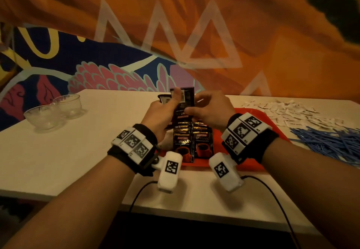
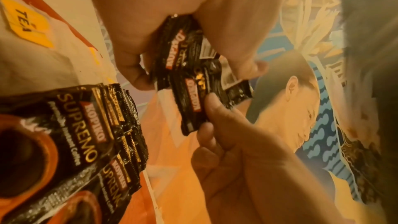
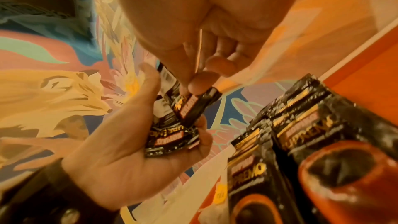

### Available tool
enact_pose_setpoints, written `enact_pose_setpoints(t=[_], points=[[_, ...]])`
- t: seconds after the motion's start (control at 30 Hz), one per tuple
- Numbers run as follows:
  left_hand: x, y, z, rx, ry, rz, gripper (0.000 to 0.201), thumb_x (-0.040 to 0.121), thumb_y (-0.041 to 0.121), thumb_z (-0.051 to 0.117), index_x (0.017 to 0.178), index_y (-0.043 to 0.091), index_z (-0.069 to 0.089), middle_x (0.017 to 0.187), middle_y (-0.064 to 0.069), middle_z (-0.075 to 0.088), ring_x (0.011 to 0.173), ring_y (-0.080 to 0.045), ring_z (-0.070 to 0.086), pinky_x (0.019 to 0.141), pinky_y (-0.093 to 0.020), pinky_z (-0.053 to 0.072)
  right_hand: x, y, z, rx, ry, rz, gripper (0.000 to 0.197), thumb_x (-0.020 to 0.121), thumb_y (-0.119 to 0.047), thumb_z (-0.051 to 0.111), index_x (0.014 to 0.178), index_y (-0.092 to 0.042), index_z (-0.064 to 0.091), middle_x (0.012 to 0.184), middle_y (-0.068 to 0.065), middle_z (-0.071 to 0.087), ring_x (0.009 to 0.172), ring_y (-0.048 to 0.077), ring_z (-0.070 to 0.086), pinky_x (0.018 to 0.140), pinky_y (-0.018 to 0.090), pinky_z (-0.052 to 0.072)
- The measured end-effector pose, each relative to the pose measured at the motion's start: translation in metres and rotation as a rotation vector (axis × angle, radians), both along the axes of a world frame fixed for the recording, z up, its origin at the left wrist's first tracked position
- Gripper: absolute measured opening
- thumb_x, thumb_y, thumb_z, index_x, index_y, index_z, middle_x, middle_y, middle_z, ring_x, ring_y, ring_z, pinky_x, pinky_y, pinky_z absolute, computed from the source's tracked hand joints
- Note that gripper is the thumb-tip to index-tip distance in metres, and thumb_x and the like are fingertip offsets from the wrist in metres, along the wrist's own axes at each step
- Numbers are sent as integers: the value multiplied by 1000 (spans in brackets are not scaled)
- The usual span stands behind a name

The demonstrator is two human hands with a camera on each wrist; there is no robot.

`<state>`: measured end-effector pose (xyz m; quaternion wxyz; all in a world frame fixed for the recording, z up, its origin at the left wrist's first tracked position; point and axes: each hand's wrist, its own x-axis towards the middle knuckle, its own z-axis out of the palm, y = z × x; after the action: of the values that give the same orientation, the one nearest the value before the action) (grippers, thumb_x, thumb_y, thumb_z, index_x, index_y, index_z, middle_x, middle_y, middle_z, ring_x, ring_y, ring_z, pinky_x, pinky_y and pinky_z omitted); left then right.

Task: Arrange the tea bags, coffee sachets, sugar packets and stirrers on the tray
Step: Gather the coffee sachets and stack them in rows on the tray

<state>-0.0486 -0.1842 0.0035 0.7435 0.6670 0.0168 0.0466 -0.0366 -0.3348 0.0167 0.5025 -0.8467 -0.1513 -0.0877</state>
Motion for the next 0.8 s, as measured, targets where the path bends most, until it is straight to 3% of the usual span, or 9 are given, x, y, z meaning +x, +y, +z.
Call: enact_pose_setpoints(t=[0.07,0.13,0.2,0.33,0.43,0.57,0.63,0.73,0.8], points=[[4,4,1,-26,38,32,72,70,79,54,90,11,65,74,0,68,66,-16,66,63,-32,55,0,-4,3,8,-117,-73,10,80,-17,80,88,-19,74,84,-6,74,77,10,69,77,30,55],[7,9,2,-111,98,5,63,75,78,57,82,16,59,68,2,58,56,-12,53,50,-25,46,-1,-6,5,-19,-218,-135,6,83,-17,78,87,-20,75,87,-8,71,80,5,63,72,19,47],[6,11,6,-158,175,-97,51,82,67,63,85,16,62,71,1,59,55,-12,54,47,-23,45,-3,-6,4,-24,-273,-133,11,85,-11,75,87,-22,74,86,-8,69,78,2,62,66,13,47],[3,8,9,-170,145,-104,20,95,24,64,105,8,69,84,-7,74,68,-19,69,56,-28,55,-8,-5,-4,-97,-378,-15,24,84,5,67,93,-17,71,101,1,72,87,10,69,80,17,56],[7,7,8,-193,37,23,24,91,10,68,114,1,67,108,-19,73,92,-33,72,85,-45,59,-7,-8,-9,6,-302,-42,28,86,3,61,91,-25,66,105,0,73,88,9,71,77,29,61],[9,3,6,-176,-48,36,17,91,5,68,107,1,69,105,-20,74,95,-36,72,87,-47,58,-2,-8,-10,151,3,-120,18,82,-34,77,93,-26,65,96,-4,72,85,13,71,78,36,59],[8,0,6,-160,-84,8,12,90,6,69,102,4,70,101,-18,74,92,-35,72,83,-45,59,-1,-5,-8,138,62,-95,14,80,-28,80,87,-23,69,86,-1,74,81,16,72,78,37,59],[8,-1,7,-163,-146,-24,15,89,10,71,103,4,69,100,-18,72,94,-35,71,84,-45,58,-3,-5,-4,157,85,-55,10,84,-15,76,82,-19,67,76,5,72,60,14,68,55,31,53],[8,-1,8,-160,-177,-29,19,88,13,72,105,6,67,100,-16,71,98,-34,70,87,-46,57,-5,-6,-2,164,98,-11,10,87,-9,73,84,-15,65,74,9,72,56,15,68,50,26,52]])
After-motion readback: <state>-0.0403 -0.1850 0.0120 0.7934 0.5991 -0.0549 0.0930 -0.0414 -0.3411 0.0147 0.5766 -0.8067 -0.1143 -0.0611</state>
